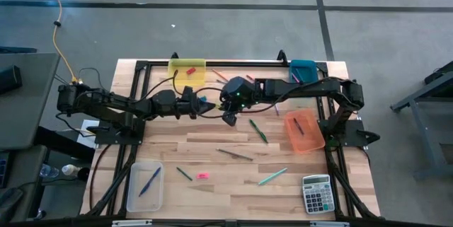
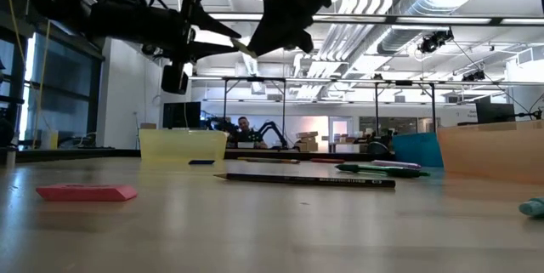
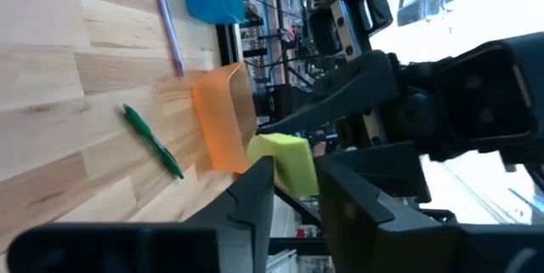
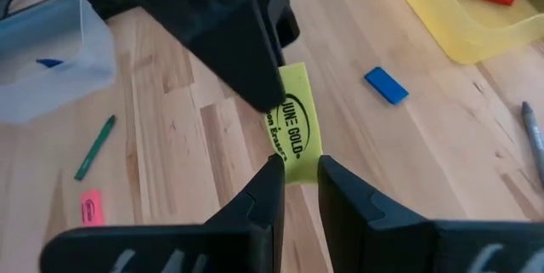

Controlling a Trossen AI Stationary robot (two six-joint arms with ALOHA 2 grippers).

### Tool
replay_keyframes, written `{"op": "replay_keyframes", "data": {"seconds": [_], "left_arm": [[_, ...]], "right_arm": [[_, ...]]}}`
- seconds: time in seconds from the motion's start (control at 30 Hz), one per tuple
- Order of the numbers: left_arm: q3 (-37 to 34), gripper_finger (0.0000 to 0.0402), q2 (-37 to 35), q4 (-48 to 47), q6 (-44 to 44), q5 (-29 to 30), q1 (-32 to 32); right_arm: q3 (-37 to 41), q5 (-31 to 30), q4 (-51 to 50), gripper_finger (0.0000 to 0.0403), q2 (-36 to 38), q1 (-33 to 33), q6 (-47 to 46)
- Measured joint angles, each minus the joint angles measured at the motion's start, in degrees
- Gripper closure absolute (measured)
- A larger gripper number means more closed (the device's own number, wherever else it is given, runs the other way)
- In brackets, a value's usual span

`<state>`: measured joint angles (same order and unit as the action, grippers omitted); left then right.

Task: Sort crayons/erasers/pens/pencils in bins
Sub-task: Put the green eraser into the yellow bin

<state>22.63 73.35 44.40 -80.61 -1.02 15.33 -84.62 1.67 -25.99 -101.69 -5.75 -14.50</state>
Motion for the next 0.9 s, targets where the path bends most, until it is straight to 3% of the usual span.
{"op": "replay_keyframes", "data": {"seconds": [0.27,0.4,0.57,0.77,0.9], "left_arm": [[0.0,0.0371,1.83,0.19,5.16,0.25,0.04],[0.0,0.0394,1.94,-0.04,15.66,0.27,1.03],[-0.07,0.0393,1.0,-0.4,30.73,4.57,3.33],[0.43,0.0395,-2.46,-0.11,38.06,14.69,2.85],[3.39,0.0396,-4.83,-5.89,42.46,22.76,1.77]], "right_arm": [[0.04,-0.7,0.29,0.0347,0.0,0.19,-0.62],[0.04,-0.9,0.0,0.0306,0.13,-0.06,0.74],[0.04,2.22,-0.5,0.0277,0.24,-2.38,10.19],[0.04,16.58,-1.43,0.0326,0.24,-7.06,18.39],[0.04,18.79,-1.31,0.0381,0.24,-9.89,22.59]]}}
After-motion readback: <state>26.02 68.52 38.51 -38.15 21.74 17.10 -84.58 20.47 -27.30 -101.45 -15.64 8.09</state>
